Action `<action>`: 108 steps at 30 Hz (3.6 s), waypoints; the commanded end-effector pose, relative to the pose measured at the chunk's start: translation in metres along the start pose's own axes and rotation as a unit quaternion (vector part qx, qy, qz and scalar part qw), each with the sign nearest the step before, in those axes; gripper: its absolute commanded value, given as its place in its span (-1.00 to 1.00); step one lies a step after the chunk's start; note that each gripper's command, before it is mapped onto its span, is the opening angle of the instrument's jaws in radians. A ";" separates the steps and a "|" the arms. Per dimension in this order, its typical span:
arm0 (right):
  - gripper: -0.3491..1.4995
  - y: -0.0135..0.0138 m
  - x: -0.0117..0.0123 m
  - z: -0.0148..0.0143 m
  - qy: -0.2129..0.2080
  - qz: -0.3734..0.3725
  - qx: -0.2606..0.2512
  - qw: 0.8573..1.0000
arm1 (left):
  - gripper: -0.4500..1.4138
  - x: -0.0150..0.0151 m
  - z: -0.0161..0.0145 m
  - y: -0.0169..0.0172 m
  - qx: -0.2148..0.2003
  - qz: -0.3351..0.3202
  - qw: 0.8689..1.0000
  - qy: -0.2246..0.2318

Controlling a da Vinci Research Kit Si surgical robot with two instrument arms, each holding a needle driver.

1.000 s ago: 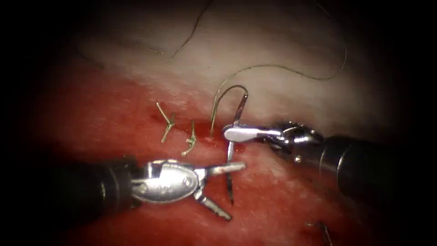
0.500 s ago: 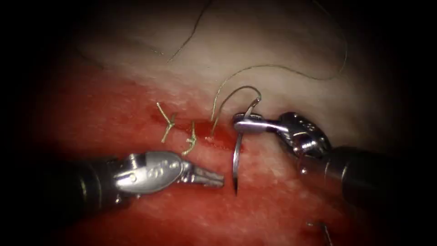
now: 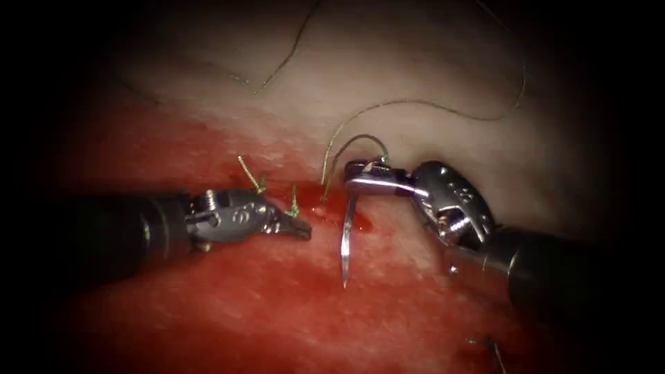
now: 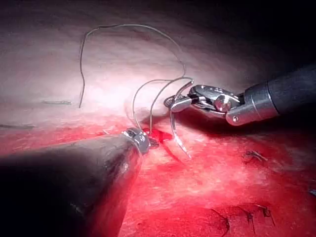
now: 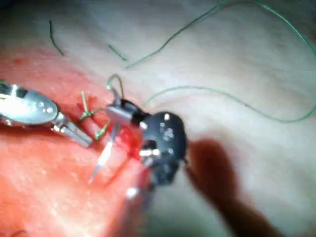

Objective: Wound Closure

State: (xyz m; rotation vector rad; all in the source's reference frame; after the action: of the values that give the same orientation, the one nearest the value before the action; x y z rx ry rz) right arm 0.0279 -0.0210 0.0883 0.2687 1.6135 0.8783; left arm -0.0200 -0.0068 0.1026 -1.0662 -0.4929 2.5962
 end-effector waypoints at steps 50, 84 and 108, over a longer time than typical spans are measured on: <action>-1.00 0.0037 -0.0019 0.0037 0.015 -0.204 -0.020 0.979 | -1.00 -0.0065 0.0096 -0.0068 -0.144 0.019 0.965 -0.220; -1.00 0.0020 -0.0059 0.0061 0.016 -0.242 -0.013 0.970 | -1.00 -0.0048 0.0070 -0.0062 -0.152 0.022 0.967 -0.205; -1.00 0.0017 -0.0072 0.0061 0.011 -0.253 -0.006 0.967 | -1.00 -0.0060 0.0067 -0.0054 -0.153 0.021 0.970 -0.190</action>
State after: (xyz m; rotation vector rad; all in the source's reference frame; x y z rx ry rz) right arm 0.0340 -0.0220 0.0943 -0.1623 1.5903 0.4964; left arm -0.0193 -0.0057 0.1123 -0.6542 -0.9951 2.8345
